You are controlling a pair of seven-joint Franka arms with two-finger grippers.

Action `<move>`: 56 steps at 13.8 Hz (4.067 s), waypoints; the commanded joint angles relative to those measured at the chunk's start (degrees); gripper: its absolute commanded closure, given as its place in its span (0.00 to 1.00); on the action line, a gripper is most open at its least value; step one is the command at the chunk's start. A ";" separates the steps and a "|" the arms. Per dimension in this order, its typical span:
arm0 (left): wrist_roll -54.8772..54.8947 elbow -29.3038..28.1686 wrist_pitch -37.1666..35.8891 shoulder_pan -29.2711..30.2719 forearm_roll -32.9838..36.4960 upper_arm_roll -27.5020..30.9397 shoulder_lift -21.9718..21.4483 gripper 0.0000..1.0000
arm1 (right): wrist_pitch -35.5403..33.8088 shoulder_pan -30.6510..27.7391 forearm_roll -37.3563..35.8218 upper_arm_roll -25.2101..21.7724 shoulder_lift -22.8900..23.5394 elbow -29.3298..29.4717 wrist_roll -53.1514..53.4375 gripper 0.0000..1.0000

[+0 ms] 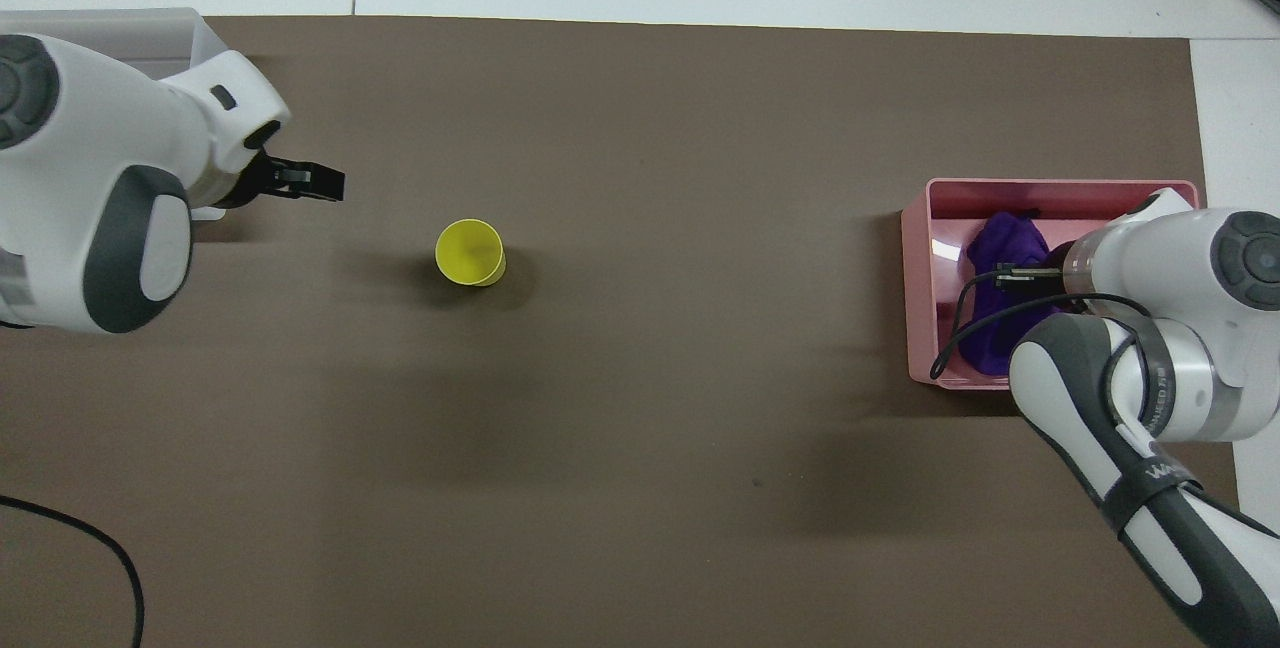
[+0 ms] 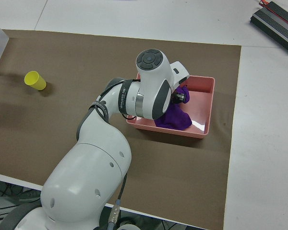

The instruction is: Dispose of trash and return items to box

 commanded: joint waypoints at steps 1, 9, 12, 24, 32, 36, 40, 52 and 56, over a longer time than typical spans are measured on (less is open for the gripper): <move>-4.97 -7.88 5.36 -4.76 0.51 1.07 -3.63 0.00 | -0.24 -0.40 0.06 -0.05 -1.54 0.78 -1.12 0.00; -11.75 -13.52 16.69 -11.02 0.51 1.07 0.22 0.09 | -24.37 -0.32 0.23 0.91 -12.89 14.12 -1.22 0.00; -12.90 -14.49 17.50 -11.72 0.42 1.07 0.85 0.72 | -36.59 -0.49 0.50 0.91 -12.28 24.49 -0.95 0.00; -9.66 0.60 5.21 -0.68 1.04 1.60 0.31 1.00 | -48.94 -1.19 4.01 -0.05 -10.95 32.34 0.10 0.00; 5.37 21.78 -6.48 17.53 -3.45 1.16 10.50 1.00 | -48.94 -1.19 4.01 0.03 -11.39 31.55 0.01 0.00; 6.44 35.41 -10.80 24.29 -3.80 -1.55 21.31 1.00 | -48.94 -1.28 4.01 0.03 -11.57 31.03 -0.34 0.00; 6.35 39.39 -9.84 28.18 -3.54 -3.94 27.47 1.00 | -48.94 -1.11 4.01 0.21 -11.66 30.94 -1.30 0.00; 6.35 32.01 -3.06 29.58 -3.10 -3.76 27.84 0.84 | -48.94 -1.11 4.01 0.47 -11.92 30.85 -0.87 0.00; 8.01 32.45 -3.86 29.41 -3.01 -3.85 26.70 0.00 | -48.94 -1.11 4.01 0.47 -12.10 30.23 -0.95 0.00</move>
